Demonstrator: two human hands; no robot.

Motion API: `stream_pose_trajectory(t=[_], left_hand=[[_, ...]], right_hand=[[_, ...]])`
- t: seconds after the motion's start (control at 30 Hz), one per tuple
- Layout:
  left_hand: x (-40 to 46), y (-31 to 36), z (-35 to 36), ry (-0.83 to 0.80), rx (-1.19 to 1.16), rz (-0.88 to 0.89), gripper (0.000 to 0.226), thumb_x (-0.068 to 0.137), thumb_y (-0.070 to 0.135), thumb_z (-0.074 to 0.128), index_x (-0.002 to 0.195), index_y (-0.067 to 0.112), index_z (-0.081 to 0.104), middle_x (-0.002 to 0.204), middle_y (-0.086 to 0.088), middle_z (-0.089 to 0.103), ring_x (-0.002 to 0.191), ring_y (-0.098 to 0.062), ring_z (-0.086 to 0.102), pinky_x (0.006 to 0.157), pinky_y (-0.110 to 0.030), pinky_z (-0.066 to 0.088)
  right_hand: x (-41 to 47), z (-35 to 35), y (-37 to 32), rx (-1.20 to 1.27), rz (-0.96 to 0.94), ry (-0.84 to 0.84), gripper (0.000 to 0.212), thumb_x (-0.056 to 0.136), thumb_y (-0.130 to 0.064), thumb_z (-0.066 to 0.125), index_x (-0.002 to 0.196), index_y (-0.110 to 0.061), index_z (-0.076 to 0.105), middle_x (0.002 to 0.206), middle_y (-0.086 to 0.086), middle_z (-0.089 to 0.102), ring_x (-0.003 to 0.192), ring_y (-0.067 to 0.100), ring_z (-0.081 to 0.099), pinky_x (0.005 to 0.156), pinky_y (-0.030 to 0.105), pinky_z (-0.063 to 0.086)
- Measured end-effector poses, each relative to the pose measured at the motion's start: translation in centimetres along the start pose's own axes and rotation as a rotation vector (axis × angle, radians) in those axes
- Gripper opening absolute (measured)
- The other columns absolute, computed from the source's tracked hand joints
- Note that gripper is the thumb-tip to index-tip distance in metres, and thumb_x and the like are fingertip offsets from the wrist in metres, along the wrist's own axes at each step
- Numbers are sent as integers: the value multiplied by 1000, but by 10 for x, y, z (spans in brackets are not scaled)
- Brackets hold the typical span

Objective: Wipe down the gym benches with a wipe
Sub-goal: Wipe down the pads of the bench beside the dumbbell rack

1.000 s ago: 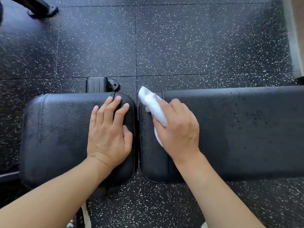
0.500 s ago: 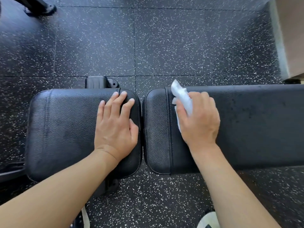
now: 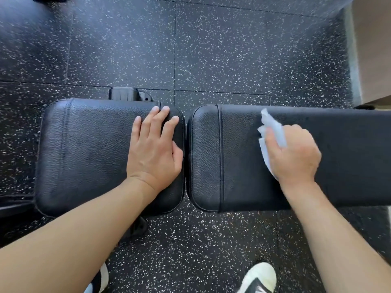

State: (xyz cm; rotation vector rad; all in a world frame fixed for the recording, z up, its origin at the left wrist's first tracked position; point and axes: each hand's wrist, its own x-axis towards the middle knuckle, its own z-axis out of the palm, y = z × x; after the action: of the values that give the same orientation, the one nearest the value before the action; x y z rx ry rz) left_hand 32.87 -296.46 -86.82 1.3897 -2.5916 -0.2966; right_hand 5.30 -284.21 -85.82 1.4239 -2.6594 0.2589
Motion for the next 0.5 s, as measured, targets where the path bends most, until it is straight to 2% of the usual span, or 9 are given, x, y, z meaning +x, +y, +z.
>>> stream_pose_trajectory(t=[0.03,0.07,0.13,0.17,0.27,0.33,0.4,0.43,0.5], left_hand=[[-1,0,0,-3,-4,-3,59,88,28,45,146,15,51,160,-10,43,155,-32,31,128,-56,18],[-1,0,-1,-6,-4,-8,59,89,28,45,146,15,51,161,-10,43,155,-32,31,128,-56,17],[0,1,-3,-15,0,-12,59,89,27,46,147,14,52,161,-10,43,155,-32,31,129,-55,16],[0,2,-3,-17,-2,-13,60,89,28,46,147,14,52,161,-10,43,155,-32,30,129,-55,16],[1,2,-5,-34,-20,-17,62,89,34,39,147,14,52,162,-11,42,156,-32,29,129,-55,15],[1,2,-5,-26,-26,-17,61,90,33,39,147,13,52,162,-11,42,156,-32,28,129,-55,15],[0,2,-4,1,-23,-10,59,90,28,43,146,13,52,161,-11,42,156,-32,30,129,-55,15],[0,2,-3,12,-24,-5,58,89,27,44,146,13,52,161,-11,42,155,-32,30,129,-55,16],[0,2,-2,27,-24,0,58,89,27,46,145,14,51,160,-11,42,155,-32,31,129,-55,16]], right_hand=[[8,0,-13,84,89,34,43,103,-49,50,82,-12,60,76,14,57,74,41,56,58,41,39],[11,1,-29,81,79,66,36,102,-48,53,86,-16,57,75,15,57,71,41,57,56,40,39],[3,2,-73,-35,-90,28,30,100,-50,49,101,-23,59,76,9,58,69,36,56,54,37,34],[-8,2,-95,-28,-153,-17,33,98,-53,46,102,-26,64,79,5,58,72,33,55,55,38,34],[-50,4,-131,276,-320,-11,32,95,-45,61,83,-16,66,74,4,53,67,30,49,54,42,40],[-67,1,-117,318,-466,22,33,95,-41,68,79,-13,62,72,4,48,65,28,46,53,42,39],[-57,-1,-75,288,-550,-19,34,94,-41,69,77,-12,60,73,5,48,65,27,47,54,40,39],[-46,-5,-50,239,-510,-42,34,93,-41,68,77,-13,59,74,5,49,65,28,48,54,39,40],[-21,-8,-2,130,-244,-80,35,93,-48,59,78,-17,58,74,3,51,69,30,54,55,37,37]])
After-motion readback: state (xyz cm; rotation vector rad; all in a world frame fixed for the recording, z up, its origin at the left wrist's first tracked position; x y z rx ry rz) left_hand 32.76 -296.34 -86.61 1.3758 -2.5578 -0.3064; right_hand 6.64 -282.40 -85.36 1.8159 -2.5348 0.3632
